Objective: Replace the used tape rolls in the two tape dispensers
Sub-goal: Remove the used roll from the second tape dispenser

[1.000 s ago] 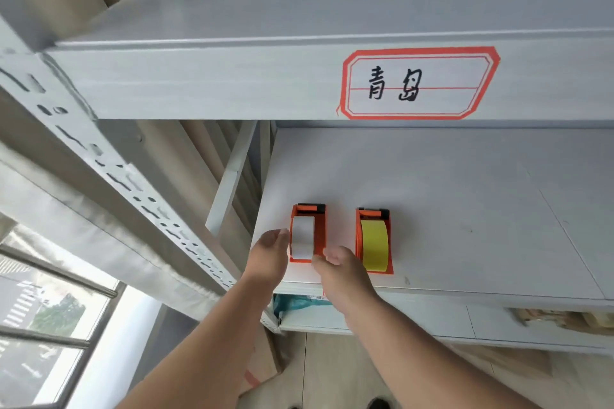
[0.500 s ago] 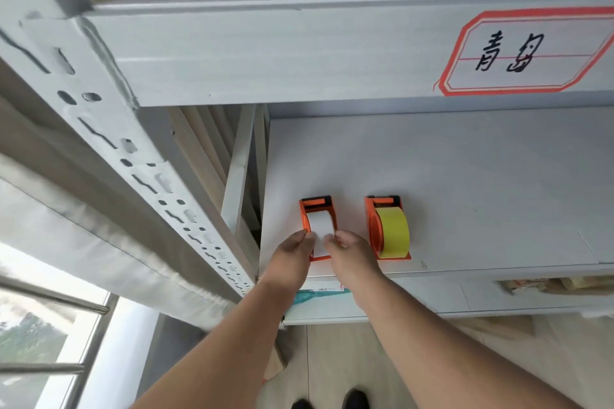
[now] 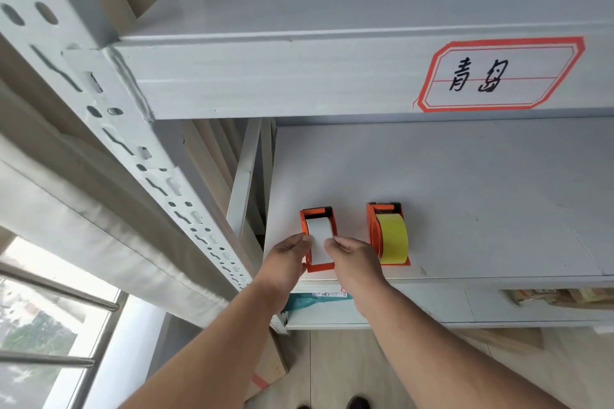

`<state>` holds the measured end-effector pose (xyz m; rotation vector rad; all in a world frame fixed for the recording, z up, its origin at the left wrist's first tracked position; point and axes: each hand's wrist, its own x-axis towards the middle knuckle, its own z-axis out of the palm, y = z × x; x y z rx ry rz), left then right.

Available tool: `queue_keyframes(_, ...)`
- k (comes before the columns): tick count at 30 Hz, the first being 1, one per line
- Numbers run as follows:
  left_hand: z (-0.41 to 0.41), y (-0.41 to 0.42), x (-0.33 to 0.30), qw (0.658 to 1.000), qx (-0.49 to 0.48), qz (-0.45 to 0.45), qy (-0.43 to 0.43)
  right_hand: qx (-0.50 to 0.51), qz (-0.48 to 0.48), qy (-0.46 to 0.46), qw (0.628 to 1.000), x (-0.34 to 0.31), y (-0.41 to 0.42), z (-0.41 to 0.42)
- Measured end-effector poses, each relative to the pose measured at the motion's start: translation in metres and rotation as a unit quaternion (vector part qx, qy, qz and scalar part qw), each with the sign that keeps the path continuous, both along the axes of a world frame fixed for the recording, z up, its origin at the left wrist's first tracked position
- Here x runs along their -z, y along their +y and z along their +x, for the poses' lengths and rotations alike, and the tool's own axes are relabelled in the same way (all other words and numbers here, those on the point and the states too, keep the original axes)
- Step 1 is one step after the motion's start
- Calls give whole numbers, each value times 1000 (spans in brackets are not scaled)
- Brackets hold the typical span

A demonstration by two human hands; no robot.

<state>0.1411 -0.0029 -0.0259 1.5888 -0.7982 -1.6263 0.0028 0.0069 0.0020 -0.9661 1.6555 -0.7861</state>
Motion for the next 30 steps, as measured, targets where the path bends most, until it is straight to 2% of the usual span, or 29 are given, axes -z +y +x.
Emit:
queue_keyframes(12, 2, -2, -1, 1000, -8, -9, -18, 35, -14, -17, 999, 5, -5, -2)
queue_keyframes(19, 7, -3, -2, 999, -21, -30, -33, 110, 5, -72, 991, -1, -7, -12)
queue_keyframes(25, 6, -5, -5, 998, -4, -42, -40, 127, -84, -50, 987, -24, -5, -21)
queue_keyframes(30, 2, -7, 4, 998, 4, -21, -64, 120, -94, -83, 985, -36, -3, -20)
